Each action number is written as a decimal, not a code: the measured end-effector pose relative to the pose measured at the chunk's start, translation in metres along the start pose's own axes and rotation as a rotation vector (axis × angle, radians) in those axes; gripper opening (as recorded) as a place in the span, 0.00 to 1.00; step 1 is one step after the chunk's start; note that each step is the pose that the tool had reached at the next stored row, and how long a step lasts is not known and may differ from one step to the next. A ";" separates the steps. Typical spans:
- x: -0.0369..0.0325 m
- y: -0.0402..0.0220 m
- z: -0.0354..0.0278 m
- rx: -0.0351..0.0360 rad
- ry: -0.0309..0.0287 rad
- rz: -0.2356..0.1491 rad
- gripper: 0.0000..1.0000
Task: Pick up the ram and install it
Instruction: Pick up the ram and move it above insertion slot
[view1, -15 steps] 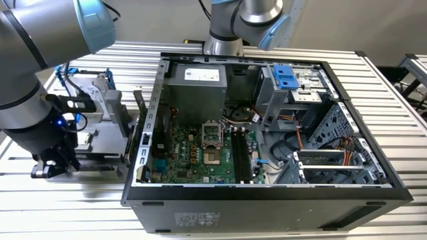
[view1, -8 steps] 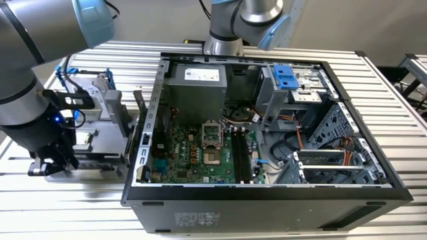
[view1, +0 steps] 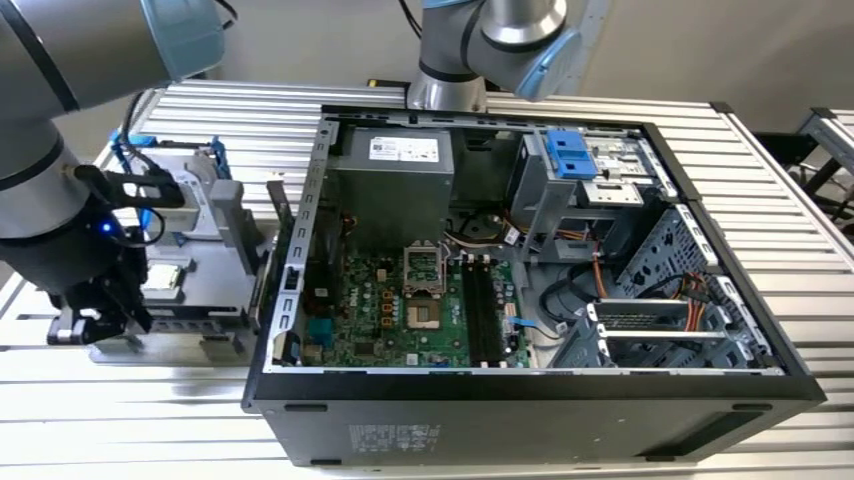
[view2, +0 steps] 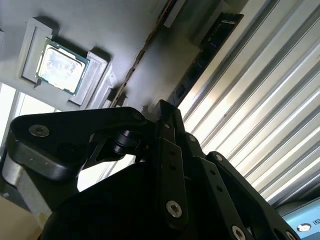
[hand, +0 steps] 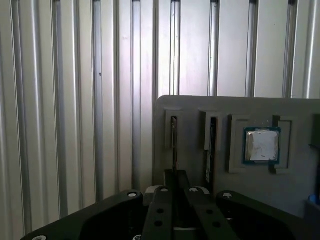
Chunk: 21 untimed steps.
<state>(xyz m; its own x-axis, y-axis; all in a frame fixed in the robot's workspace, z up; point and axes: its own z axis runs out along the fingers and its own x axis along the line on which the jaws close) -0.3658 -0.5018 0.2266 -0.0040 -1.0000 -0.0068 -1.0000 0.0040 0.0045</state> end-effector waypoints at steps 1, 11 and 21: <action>0.0000 0.0000 -0.0021 0.0000 0.0000 0.000 0.00; -0.0002 0.0001 -0.0246 0.0000 0.0000 0.000 0.00; -0.0003 0.0002 -0.0432 0.0001 0.0000 0.000 0.00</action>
<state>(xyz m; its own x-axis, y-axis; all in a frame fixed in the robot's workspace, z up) -0.3658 -0.5018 0.2698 -0.0040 -1.0000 -0.0068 -1.0000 0.0040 0.0045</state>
